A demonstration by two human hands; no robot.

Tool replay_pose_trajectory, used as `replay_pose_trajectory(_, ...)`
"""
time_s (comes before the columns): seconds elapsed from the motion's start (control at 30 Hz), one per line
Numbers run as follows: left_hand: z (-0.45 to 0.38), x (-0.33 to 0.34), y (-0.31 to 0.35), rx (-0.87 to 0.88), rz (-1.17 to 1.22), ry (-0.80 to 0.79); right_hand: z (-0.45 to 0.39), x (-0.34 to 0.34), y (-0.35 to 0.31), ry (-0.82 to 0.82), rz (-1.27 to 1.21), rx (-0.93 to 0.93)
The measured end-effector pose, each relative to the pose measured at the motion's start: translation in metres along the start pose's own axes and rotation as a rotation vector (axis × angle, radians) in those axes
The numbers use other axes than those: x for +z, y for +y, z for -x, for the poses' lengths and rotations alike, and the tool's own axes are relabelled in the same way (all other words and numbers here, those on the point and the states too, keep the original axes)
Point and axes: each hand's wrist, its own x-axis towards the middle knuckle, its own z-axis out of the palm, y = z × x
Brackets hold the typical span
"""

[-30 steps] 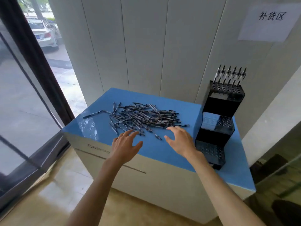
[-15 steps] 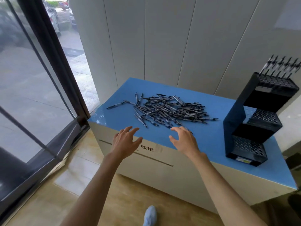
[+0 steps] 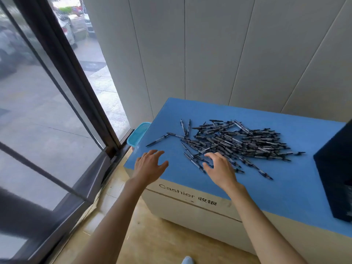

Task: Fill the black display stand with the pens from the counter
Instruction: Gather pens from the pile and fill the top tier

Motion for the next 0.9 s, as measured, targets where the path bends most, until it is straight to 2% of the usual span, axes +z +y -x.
replay_pose_trajectory(0.3, -0.075, 0.015, -0.043, 0.006, -0.007, -0.044, -0.035, 0.019, 0.002, 0.029, -0.015, 0.098)
replay_pose_trajectory(0.77, -0.176, 0.062, -0.097, -0.108, 0.085, -0.014, -0.058, 0.036, 0.013, 0.110, -0.045, 0.362)
replay_pose_trajectory(0.9, -0.187, 0.075, -0.098, -0.075, 0.148, 0.038, -0.058, 0.040, 0.022, 0.129, -0.043, 0.410)
